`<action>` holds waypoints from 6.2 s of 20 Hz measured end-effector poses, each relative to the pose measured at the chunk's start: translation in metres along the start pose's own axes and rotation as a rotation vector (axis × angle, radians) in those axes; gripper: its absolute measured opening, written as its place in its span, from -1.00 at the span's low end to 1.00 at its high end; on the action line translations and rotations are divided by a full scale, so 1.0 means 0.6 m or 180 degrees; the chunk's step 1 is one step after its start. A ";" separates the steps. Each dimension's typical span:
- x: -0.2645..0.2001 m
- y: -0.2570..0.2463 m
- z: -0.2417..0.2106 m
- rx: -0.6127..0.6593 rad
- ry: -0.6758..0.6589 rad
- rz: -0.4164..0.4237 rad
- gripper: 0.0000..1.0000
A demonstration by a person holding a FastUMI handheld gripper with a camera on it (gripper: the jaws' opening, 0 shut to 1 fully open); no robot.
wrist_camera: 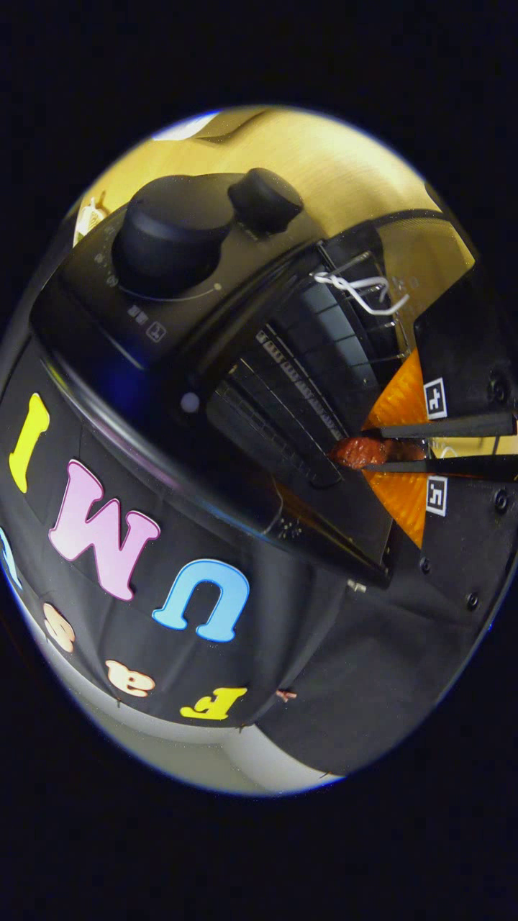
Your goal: Open the toaster oven, put the food inside, and close the toaster oven door.
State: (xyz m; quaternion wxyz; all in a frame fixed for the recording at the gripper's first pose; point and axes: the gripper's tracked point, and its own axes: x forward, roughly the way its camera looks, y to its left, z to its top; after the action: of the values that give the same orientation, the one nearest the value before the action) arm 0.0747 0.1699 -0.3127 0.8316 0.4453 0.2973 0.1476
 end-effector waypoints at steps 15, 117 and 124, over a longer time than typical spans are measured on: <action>-0.042 -0.039 0.045 -0.1286 -0.0284 -0.0843 0.95; -0.522 0.340 0.266 -0.2781 -0.1820 -0.0838 0.96; -0.514 0.325 0.264 -0.2764 -0.1757 -0.0899 0.96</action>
State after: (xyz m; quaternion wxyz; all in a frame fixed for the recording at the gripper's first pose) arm -0.0628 0.0183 0.0280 0.9984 0.0381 0.0360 0.0210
